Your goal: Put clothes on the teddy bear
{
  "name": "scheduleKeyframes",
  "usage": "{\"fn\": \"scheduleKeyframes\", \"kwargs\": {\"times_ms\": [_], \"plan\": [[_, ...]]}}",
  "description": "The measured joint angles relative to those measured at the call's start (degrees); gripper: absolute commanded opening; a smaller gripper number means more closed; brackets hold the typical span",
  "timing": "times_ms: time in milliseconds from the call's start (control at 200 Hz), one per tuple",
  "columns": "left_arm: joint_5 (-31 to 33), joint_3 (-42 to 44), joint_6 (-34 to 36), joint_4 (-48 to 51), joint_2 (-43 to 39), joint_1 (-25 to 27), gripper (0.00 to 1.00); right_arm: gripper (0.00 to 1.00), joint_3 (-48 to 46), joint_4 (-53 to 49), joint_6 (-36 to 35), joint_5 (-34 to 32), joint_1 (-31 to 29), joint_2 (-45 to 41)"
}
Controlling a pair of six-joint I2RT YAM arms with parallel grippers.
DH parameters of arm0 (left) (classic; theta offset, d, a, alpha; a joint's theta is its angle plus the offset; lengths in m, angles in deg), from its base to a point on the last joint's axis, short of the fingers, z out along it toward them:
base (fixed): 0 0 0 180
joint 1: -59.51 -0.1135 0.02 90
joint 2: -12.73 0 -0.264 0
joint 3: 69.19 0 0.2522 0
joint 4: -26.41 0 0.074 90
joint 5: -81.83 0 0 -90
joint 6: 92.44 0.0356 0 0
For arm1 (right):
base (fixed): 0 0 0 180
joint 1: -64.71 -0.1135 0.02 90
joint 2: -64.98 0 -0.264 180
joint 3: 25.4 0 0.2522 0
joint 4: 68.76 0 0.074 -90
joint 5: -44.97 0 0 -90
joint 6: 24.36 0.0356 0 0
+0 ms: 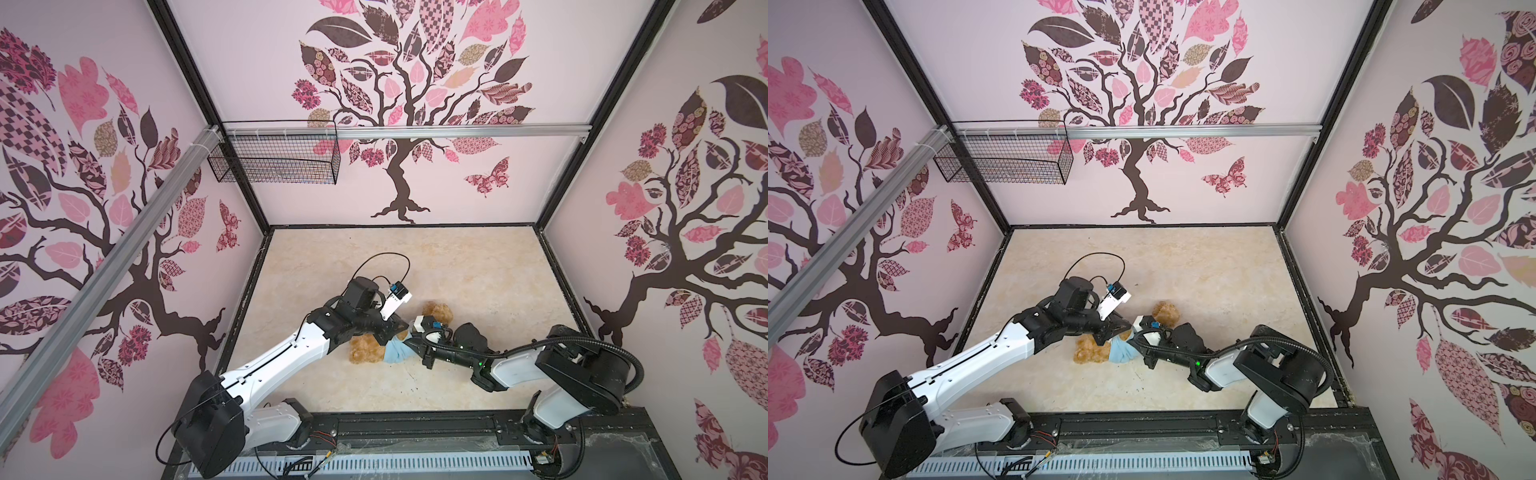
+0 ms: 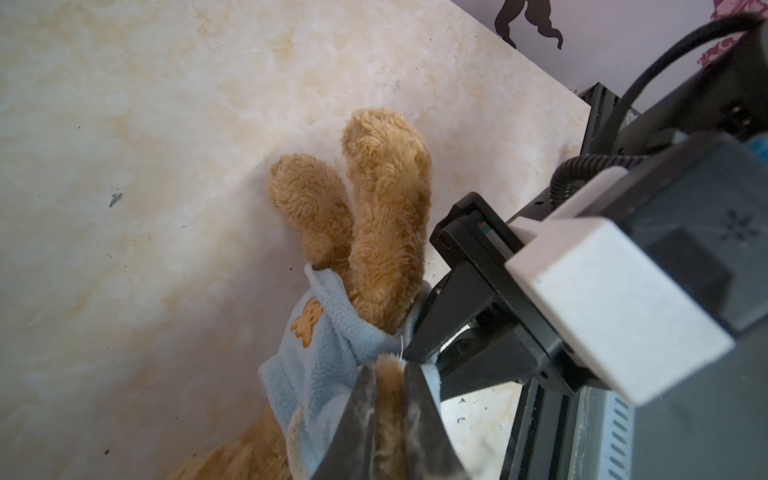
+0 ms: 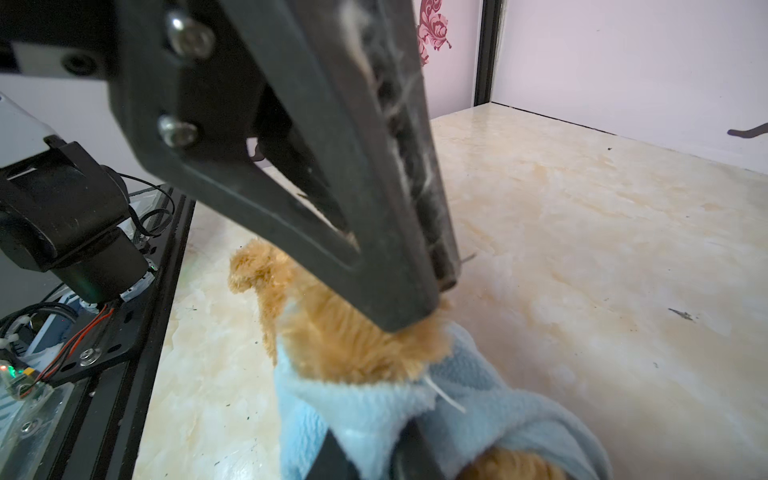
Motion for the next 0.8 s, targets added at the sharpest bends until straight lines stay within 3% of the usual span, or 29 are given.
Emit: {"fn": "scheduleKeyframes", "kwargs": {"times_ms": [80,220,315,565,710,795], "plan": [[0.11,0.0,0.35,0.2,0.0,0.0,0.0,0.18,0.0,-0.15,0.24,-0.04,0.0,-0.13],[0.0,0.02,-2.19,-0.04,-0.57,0.0,0.0,0.53,-0.26,-1.14,1.03,-1.2,-0.07,-1.75],[-0.33,0.7,-6.62,-2.62,-2.08,0.0,0.0,0.64,-0.39,-3.13,1.64,-2.23,0.0,-4.96],[-3.02,3.08,-18.58,-10.19,-3.67,0.13,0.0,0.62,-0.35,-5.29,2.38,-3.52,-0.42,-9.62],[-4.68,3.41,-21.29,-11.08,-3.67,0.59,0.0,0.41,0.98,-7.04,1.79,-3.89,-0.55,-9.35],[-5.55,3.41,-22.43,-11.67,-3.93,0.59,0.0,0.37,1.46,-6.93,0.87,-5.22,-0.68,-8.2]]}}
